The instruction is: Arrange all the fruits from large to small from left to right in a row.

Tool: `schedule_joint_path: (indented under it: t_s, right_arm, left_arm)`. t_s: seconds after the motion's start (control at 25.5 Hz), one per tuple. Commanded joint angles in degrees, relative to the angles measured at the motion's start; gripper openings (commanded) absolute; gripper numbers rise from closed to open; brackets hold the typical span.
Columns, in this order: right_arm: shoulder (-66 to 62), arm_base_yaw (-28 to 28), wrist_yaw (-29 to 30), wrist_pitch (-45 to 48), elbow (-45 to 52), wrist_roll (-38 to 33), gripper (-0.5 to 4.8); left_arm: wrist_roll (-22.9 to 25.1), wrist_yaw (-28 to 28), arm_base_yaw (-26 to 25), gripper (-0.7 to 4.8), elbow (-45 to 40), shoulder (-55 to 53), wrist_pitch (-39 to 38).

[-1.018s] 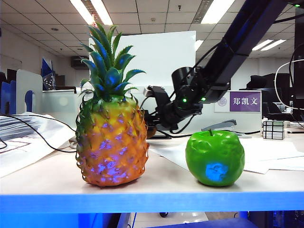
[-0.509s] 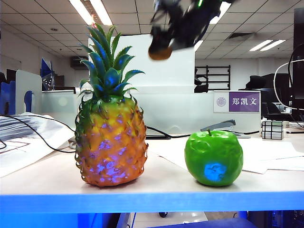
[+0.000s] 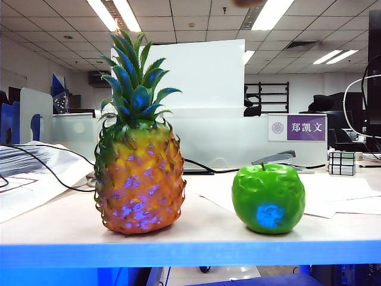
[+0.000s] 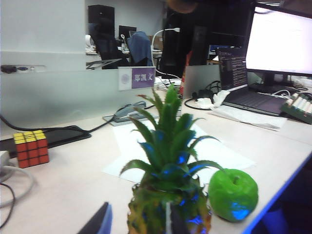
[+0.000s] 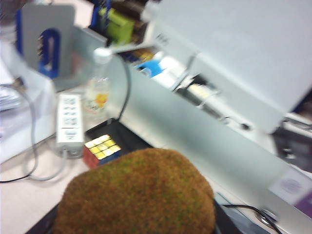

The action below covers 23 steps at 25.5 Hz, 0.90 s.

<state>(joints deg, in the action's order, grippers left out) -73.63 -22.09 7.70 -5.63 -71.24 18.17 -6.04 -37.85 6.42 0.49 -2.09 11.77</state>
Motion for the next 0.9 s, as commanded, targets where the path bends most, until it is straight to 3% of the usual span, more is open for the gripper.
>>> schedule_joint_path:
  t_s: [0.04,0.31,0.51,0.9]
  right_arm:
    - [9.92,-0.07,-4.52,5.05,12.63,-2.25,-0.06]
    - [25.51,-0.07,-7.78,9.92,31.95,-9.03,-0.06]
    - [33.03,-0.07,-17.64,9.53,42.53,-13.77,-0.06]
    - [32.50,-0.07,-24.98,9.22,51.91,-19.34,-0.06]
  left_arm:
    - [-0.85,-1.53,-0.02,1.52,0.07,-0.02,1.16]
    - [-2.60,-2.49,0.02,1.52,0.07,-0.02,1.18]
    - [-2.80,-2.45,0.02,1.52,0.07,-0.02,1.20]
    - [-2.78,-1.88,0.02,1.52,0.07,-0.02,1.22]
